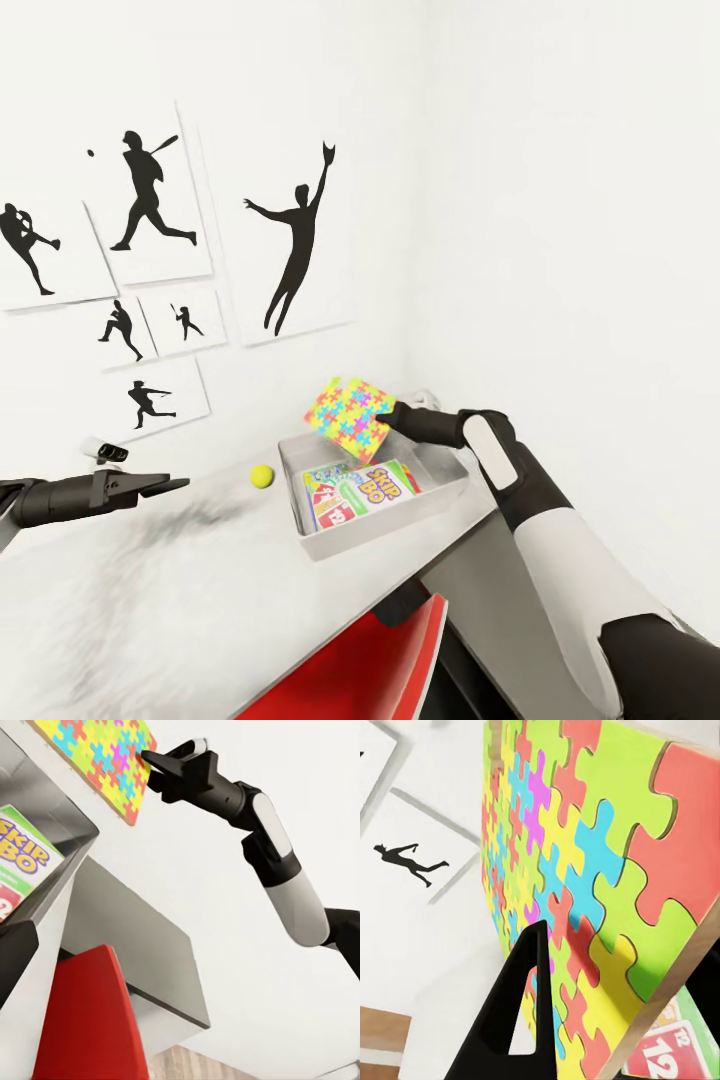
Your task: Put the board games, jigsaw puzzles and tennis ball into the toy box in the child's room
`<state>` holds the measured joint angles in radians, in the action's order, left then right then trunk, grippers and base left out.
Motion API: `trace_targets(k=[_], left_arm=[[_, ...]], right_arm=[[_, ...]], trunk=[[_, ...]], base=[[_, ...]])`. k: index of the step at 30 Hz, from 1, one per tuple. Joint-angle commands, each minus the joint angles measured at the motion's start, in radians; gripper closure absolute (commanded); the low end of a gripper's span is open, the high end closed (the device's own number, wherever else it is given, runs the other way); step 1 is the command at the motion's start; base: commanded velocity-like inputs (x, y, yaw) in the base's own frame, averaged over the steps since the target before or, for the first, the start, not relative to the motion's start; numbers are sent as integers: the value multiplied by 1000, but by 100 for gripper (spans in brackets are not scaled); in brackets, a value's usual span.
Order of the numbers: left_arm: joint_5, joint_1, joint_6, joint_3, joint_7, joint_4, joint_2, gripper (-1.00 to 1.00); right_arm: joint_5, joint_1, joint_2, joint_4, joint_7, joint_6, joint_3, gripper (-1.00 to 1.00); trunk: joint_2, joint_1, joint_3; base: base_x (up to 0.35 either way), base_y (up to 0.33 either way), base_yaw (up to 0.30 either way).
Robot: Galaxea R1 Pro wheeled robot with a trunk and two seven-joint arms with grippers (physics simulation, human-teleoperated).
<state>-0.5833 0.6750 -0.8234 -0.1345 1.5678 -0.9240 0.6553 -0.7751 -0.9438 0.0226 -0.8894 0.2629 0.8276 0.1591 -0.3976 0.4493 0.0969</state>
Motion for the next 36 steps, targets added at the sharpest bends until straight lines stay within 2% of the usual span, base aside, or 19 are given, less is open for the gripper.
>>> trace_targets(k=[1, 7, 19, 26, 36], left_arm=[[-4, 1, -8, -4, 3, 1, 1, -100], [-4, 1, -5, -4, 3, 1, 1, -100], [-5, 1, -5, -4, 1, 1, 1, -100], [-4, 1, -5, -4, 1, 1, 1, -100], [-5, 1, -5, -4, 1, 1, 1, -100]], right_arm=[[4, -2, -6, 0, 6, 3, -7, 100], [4, -2, -16, 2, 6, 2, -38, 100], [3, -5, -15, 7, 3, 8, -38, 100], [0, -14, -14, 11, -56, 14, -38, 100], [-1, -15, -14, 32, -64, 16, -38, 100]], trunk=[[-2, 1, 2], [-2, 1, 2], [-2, 1, 9], [-2, 1, 20], [-2, 1, 36]], base=[[0, 0, 0], [0, 0, 0], [0, 0, 0], [0, 0, 0], [0, 0, 0]])
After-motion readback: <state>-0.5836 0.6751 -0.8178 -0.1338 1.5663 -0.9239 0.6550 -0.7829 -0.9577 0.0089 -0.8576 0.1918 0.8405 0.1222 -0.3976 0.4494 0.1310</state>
